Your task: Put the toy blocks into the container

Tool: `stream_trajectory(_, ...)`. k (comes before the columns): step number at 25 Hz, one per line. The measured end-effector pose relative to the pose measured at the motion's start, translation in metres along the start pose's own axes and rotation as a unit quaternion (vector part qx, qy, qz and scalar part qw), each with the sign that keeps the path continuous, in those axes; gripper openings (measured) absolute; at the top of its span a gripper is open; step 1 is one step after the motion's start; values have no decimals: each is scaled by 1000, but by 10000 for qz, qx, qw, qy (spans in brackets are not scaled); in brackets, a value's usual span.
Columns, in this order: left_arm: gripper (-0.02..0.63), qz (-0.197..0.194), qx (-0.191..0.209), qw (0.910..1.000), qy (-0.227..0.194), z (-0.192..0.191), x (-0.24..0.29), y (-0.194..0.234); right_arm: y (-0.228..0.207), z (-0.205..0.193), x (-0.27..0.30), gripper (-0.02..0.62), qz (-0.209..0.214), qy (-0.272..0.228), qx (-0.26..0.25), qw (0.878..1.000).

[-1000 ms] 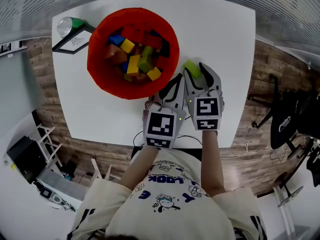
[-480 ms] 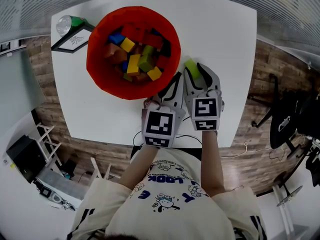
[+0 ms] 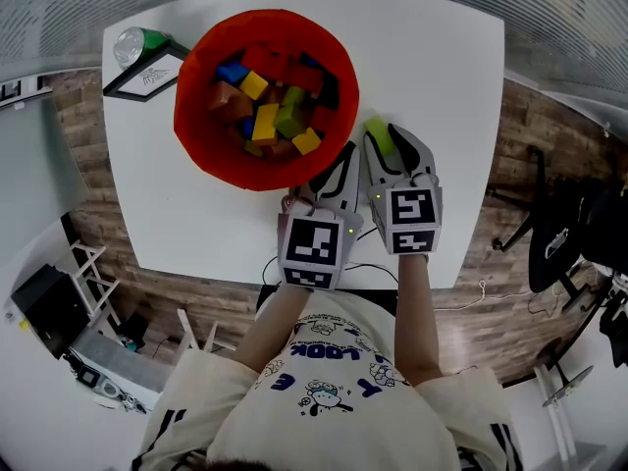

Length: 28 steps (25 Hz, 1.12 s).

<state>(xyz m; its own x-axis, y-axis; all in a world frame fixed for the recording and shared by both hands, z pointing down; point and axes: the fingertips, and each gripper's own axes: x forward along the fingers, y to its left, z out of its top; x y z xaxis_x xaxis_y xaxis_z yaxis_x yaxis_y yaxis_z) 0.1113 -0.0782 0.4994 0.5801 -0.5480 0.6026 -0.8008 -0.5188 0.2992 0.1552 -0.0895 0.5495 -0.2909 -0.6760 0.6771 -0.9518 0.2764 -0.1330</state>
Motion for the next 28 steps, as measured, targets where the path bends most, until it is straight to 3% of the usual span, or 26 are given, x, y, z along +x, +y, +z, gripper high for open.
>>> stream_trajectory(28,32,-202,361,9983,-413,19,-39,-17,7,35,-55,147,-439,-693,123,9966)
